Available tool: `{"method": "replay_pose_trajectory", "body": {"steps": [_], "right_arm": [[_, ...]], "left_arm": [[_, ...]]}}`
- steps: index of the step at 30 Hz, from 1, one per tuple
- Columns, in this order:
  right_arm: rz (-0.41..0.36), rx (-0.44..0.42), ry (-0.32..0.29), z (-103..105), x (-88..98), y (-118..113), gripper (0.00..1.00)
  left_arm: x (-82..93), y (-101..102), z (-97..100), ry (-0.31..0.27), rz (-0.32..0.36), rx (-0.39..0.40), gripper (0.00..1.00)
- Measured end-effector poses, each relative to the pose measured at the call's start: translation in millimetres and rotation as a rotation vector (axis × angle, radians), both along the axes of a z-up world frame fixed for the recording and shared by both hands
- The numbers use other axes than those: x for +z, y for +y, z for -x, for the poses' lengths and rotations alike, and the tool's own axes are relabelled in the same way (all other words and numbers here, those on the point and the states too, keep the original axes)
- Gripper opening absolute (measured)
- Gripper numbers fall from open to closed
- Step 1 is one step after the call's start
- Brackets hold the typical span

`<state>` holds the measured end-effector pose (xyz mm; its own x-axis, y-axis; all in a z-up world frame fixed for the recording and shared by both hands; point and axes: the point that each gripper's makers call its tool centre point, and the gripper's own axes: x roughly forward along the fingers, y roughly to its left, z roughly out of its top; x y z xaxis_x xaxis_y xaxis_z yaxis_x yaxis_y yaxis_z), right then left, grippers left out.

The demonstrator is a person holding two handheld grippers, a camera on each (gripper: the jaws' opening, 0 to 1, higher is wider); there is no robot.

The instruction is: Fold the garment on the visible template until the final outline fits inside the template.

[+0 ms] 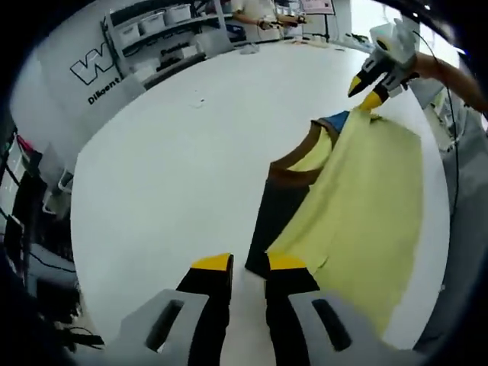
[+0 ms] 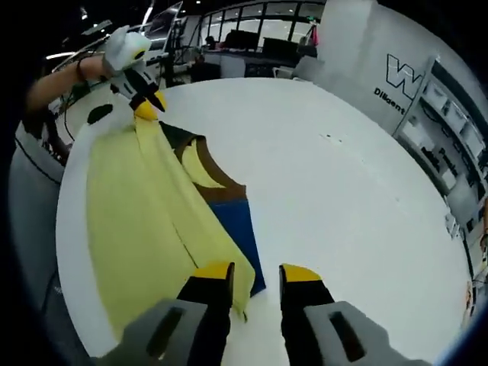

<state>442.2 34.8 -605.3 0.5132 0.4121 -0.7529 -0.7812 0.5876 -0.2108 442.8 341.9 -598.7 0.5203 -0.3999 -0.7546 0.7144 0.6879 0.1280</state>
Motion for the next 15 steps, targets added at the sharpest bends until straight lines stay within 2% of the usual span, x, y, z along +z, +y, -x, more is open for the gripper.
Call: {"method": "replay_pose_trajectory", "body": {"steps": [3, 5, 8, 12, 15], "right_arm": [[0.015, 0.02, -0.004, 10, 2.2, 0, 0.22], [0.021, 0.029, -0.01, 14, 3.1, -2, 0.23], [0.026, 0.038, -0.013, 21, 4.0, -4, 0.23], [0.057, 0.059, -0.012, 29, 0.7, -7, 0.21], [0.074, 0.044, -0.014, 28, -4.6, -14, 0.2]], "left_arm": [[8.4, 1, 10.3, 0.001, 0.056, -0.019, 0.15], [8.7, 4, 18.3, -0.009, 0.04, -0.059, 0.18], [2.5, 9, 28.1, -0.026, -0.025, -0.126, 0.23], [-4.5, 9, 38.0, -0.03, -0.021, -0.148, 0.25], [-10.2, 7, 42.0, -0.033, -0.009, -0.151, 0.25]]}}
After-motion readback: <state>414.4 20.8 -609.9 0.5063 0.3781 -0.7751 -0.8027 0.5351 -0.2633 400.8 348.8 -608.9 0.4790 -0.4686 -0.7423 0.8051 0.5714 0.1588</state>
